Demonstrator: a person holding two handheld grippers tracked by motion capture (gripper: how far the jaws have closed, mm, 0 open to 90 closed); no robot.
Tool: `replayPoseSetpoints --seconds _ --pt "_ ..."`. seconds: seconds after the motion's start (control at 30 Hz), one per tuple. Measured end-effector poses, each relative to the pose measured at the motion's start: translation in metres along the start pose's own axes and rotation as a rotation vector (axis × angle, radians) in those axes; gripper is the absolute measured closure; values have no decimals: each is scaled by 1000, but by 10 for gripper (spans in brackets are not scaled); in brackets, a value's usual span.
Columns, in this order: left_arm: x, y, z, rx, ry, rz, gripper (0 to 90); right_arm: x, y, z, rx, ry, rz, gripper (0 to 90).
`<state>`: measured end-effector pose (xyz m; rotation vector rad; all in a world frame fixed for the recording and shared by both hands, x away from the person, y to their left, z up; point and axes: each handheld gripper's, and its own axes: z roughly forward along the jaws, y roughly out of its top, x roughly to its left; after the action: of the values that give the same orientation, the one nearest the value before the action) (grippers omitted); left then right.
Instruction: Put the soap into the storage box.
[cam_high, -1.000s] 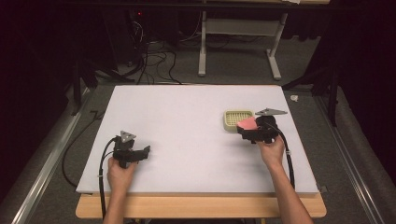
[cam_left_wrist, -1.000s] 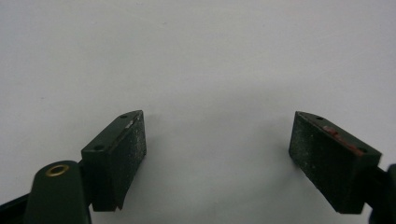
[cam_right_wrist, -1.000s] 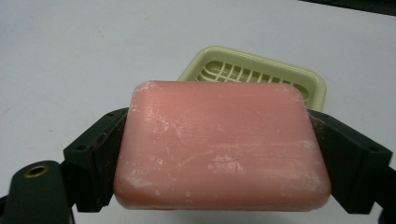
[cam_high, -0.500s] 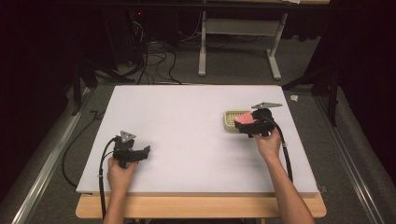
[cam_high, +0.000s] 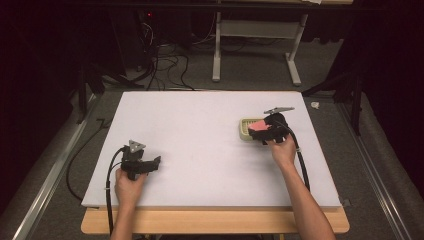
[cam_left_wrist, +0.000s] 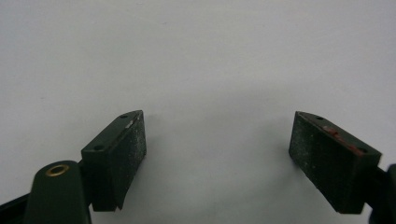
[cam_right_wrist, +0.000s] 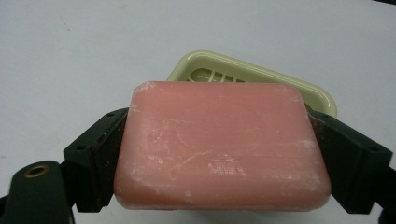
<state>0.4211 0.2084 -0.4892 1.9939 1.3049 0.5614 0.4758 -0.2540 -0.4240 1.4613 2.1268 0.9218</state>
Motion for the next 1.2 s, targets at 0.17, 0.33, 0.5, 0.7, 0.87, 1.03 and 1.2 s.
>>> replayPoseSetpoints --seconds 0.17,0.33,0.5,0.7,0.87,1.03,1.2 --pt "0 0 0 0 1 0 195 0 5 6 20 -18 1 137" --pt "0 0 0 0 0 0 194 -1 9 14 39 -24 18 137" --pt "0 0 0 0 0 0 194 -2 10 22 58 -32 37 137" --pt "0 0 0 -1 1 1 195 -2 10 31 76 -48 49 137" --pt "0 0 0 -1 1 1 195 -5 11 34 79 -55 73 137" --pt "0 0 0 0 2 1 195 -6 11 36 91 -60 82 136" --pt "0 0 0 1 2 1 195 -6 10 39 105 -62 95 135"
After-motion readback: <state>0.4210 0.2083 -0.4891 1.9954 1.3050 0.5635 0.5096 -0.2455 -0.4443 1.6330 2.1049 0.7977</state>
